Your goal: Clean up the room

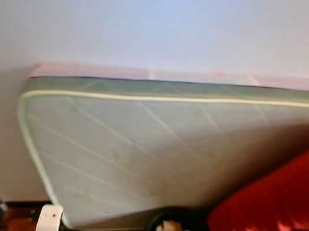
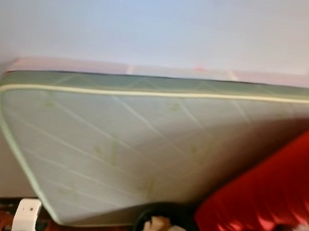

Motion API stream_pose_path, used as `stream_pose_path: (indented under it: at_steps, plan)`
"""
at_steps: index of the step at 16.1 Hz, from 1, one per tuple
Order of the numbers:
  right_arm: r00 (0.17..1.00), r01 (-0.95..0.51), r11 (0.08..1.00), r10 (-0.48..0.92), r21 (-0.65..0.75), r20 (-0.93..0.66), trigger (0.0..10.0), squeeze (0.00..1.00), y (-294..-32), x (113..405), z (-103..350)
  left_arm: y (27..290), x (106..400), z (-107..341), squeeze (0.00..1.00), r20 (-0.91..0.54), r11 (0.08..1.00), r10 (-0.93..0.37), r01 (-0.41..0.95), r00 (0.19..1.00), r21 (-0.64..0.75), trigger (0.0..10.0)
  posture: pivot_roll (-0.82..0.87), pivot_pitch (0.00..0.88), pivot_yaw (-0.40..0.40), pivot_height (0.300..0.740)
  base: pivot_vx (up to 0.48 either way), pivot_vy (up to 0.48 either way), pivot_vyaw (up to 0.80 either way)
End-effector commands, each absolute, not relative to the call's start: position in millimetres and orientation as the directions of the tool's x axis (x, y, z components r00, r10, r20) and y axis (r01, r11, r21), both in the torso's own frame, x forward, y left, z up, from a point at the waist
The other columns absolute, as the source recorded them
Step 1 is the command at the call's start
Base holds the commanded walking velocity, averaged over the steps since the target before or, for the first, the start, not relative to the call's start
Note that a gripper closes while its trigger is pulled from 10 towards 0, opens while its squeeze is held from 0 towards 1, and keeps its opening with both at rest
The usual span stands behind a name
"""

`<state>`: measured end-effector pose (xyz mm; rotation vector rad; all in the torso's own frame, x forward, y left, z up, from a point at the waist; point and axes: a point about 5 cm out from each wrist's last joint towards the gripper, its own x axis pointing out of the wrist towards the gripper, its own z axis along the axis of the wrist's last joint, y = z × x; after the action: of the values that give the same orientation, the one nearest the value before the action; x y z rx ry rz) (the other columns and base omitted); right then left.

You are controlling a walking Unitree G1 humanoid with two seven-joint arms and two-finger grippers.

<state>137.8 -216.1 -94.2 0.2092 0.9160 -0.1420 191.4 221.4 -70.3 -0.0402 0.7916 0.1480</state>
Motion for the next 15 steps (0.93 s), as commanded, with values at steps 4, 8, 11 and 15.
stream_pose_path:
  at_steps: [4, 8, 11, 15]
  plan:
    - [0.586, 0.229, 0.966, -0.041, 0.116, -0.809, 10.0, 0.0, -217.7, 134.1, -95.6, 221.0, 189.6, -71.9, 0.0, -0.723, 0.987, 0.118, -0.158, 0.68, 0.012, 10.0, 0.14, 0.0, -0.054, 0.714, 0.0, 0.0, -0.69]
    - [0.595, 0.222, 0.968, -0.042, 0.115, -0.802, 10.0, 0.0, -217.9, 136.3, -94.6, 221.1, 190.8, -71.1, 0.0, -0.717, 0.985, 0.126, -0.17, 0.686, 0.011, 10.0, 0.15, 0.0, -0.058, 0.714, 0.0, 0.0, -0.16]
    - [0.595, 0.229, 0.966, -0.043, 0.118, -0.802, 10.0, 0.0, -218.0, 136.3, -94.6, 221.7, 190.7, -71.3, 0.0, -0.721, 0.985, 0.136, -0.17, 0.68, 0.025, 10.0, 0.15, 0.0, -0.059, 0.714, 0.082, 0.0, 0.0]
    - [0.587, 0.236, 0.964, -0.04, 0.123, -0.809, 10.0, 0.0, -217.8, 135.5, -95.2, 222.5, 193.0, -68.9, 0.0, -0.701, 0.987, 0.12, -0.163, 0.703, 0.005, 10.0, 0.15, 0.0, -0.058, 0.714, 0.254, 0.0, -0.67]
